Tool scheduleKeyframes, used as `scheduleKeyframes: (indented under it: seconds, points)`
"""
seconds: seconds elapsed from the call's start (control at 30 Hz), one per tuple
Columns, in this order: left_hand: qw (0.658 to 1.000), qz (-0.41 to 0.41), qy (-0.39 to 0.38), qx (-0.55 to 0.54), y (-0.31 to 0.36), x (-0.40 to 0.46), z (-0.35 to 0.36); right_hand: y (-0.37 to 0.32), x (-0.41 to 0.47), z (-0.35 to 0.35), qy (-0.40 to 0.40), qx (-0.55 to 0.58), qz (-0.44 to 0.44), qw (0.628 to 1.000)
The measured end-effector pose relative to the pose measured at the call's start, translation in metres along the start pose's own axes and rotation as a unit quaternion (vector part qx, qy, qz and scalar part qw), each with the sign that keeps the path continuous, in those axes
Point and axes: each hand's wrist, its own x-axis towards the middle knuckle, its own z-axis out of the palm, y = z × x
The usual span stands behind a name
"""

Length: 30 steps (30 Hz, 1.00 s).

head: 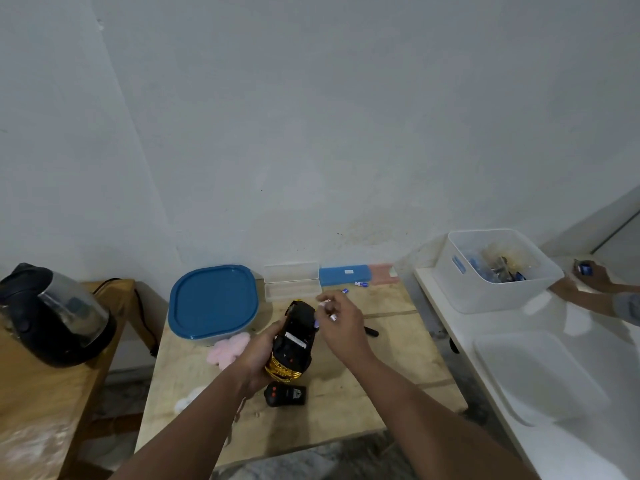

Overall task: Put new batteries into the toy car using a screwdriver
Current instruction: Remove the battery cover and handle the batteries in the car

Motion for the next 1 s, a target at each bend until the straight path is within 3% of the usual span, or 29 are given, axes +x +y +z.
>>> scheduleKeyframes:
  seconds: [0.1, 0.17, 0.23, 0.3, 0.5, 0.73, 1.0]
  points:
    - [0.999, 0.041, 0.015, -0.002, -0.003, 0.004, -0.003, -0.005, 0.009, -0.005, 0.047, 0.159, 0.183, 0.969]
    - [0.996, 0.082, 0.019, -0.009, -0.004, 0.007, -0.003, -0.01, 0.009, -0.009, 0.04, 0.183, 0.28, 0.942]
    - [0.993, 0.108, 0.037, -0.016, -0.003, 0.01, -0.001, -0.008, 0.008, -0.01, 0.018, 0.152, 0.319, 0.935]
    - [0.991, 0.124, 0.051, -0.021, -0.003, 0.015, 0.002, -0.005, 0.006, -0.005, -0.014, 0.087, 0.304, 0.948]
    - [0.98, 0.175, 0.089, 0.021, -0.007, 0.026, 0.01, 0.006, -0.001, 0.012, -0.091, -0.112, 0.147, 0.979]
    - [0.962, 0.232, 0.077, 0.119, -0.006, 0.026, 0.015, 0.014, 0.001, 0.019, -0.038, -0.053, 0.155, 0.986]
    - [0.953, 0.232, 0.051, 0.19, -0.005, 0.017, 0.021, 0.012, 0.007, 0.014, -0.046, 0.067, 0.312, 0.947]
